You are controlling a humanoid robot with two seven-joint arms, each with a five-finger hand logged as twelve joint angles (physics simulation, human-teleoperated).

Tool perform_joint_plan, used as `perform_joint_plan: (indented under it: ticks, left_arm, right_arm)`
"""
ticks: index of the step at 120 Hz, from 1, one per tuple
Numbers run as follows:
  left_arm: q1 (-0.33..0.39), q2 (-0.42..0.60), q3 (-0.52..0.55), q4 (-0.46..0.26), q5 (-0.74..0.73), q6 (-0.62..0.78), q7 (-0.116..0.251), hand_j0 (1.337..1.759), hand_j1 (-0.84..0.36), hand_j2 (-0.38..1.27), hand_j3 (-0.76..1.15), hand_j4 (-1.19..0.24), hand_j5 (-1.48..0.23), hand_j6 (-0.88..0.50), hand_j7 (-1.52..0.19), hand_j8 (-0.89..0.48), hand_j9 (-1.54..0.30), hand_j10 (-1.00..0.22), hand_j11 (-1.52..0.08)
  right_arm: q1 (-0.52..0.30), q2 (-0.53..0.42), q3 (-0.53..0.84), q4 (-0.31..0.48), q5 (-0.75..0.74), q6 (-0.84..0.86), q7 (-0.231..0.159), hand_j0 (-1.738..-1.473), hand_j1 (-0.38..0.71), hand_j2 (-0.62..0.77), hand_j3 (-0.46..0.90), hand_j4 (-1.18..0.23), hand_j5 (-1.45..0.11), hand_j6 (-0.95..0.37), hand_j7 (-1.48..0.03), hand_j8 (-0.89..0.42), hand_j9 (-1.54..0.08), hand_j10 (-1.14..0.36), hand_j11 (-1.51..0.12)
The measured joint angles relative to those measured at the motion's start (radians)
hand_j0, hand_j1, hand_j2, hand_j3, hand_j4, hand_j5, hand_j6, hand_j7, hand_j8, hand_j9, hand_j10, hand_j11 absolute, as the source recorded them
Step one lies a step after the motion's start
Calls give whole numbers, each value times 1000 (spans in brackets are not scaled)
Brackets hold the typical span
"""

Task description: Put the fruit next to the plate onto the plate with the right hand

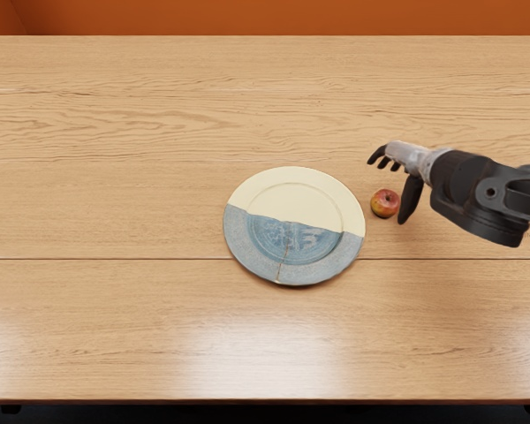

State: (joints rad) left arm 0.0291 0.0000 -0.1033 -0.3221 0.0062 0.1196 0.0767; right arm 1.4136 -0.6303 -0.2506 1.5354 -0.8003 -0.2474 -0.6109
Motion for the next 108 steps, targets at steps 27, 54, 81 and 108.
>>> perform_joint_plan:
  ticks: [27, 54, 81, 108]
  left_arm:
    - [0, 0, 0, 0, 0, 0, 0, 1658, 349, 0, 0, 0, 0, 0, 0, 0, 0, 0, 0]
    - [0, 0, 0, 0, 0, 0, 0, 1658, 349, 0, 0, 0, 0, 0, 0, 0, 0, 0, 0]
    - [0, 0, 0, 0, 0, 0, 0, 1658, 349, 0, 0, 0, 0, 0, 0, 0, 0, 0, 0]
    - [0, 0, 0, 0, 0, 0, 0, 1658, 349, 0, 0, 0, 0, 0, 0, 0, 0, 0, 0]
  right_arm:
    - [-7, 65, -33, -35, -53, -16, 0, -1658, -30, -51, 0, -269, -347, -271, -347, -270, -347, -269, -347]
    - [-10, 76, -70, -42, -72, -42, 0, -1658, -26, -52, 0, -273, -352, -274, -351, -273, -352, -272, -351]
    - [-19, 99, -111, -44, -88, -108, 0, -1658, -24, -52, 0, -274, -354, -275, -353, -275, -354, -274, -354]
    - [-35, 118, -141, -77, -89, -148, 0, -1658, -24, -52, 0, -274, -354, -275, -353, -275, -354, -274, -354]
